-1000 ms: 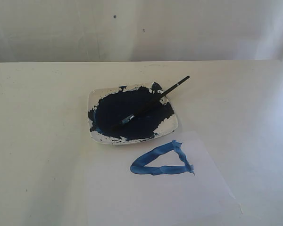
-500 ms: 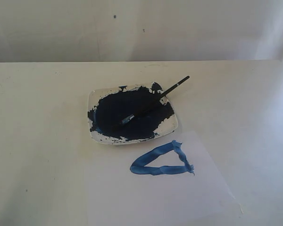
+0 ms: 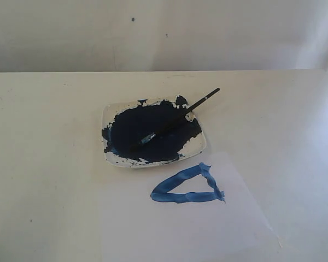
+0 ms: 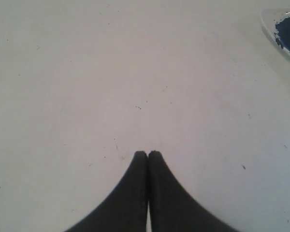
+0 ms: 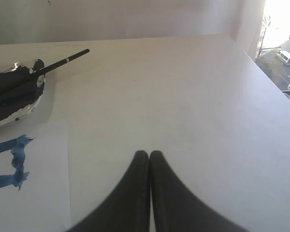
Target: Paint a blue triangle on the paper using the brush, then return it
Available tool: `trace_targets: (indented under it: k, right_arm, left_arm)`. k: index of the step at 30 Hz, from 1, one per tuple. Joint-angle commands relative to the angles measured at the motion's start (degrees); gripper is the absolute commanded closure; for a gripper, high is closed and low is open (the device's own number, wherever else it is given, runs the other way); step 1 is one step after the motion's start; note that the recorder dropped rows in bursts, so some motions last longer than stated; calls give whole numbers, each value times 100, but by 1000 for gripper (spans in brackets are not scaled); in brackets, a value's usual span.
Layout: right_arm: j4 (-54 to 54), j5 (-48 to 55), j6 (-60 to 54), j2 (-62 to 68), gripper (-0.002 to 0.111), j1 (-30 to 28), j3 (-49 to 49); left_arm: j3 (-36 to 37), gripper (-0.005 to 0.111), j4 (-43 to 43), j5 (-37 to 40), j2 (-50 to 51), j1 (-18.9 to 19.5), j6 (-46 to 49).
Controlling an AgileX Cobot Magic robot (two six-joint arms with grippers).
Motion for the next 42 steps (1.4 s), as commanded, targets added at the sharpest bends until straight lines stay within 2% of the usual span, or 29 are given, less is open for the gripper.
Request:
trace_targets:
  k: [1,6,12,42]
  right_arm:
    - [0,-44,0,-37,108,30,25]
    - [0,-44,0,-37,108,30,25]
    - [0,-44,0,-37,108,30,25]
    - [30,-44,0,-37,108,30,25]
  left_arm:
    - [6,107,31,20,-29,-43,29]
    - [6,107,31,20,-29,-43,29]
    - [6,107,31,23,-29,-252,29]
    - [6,107,31,-130,-29,-251,29]
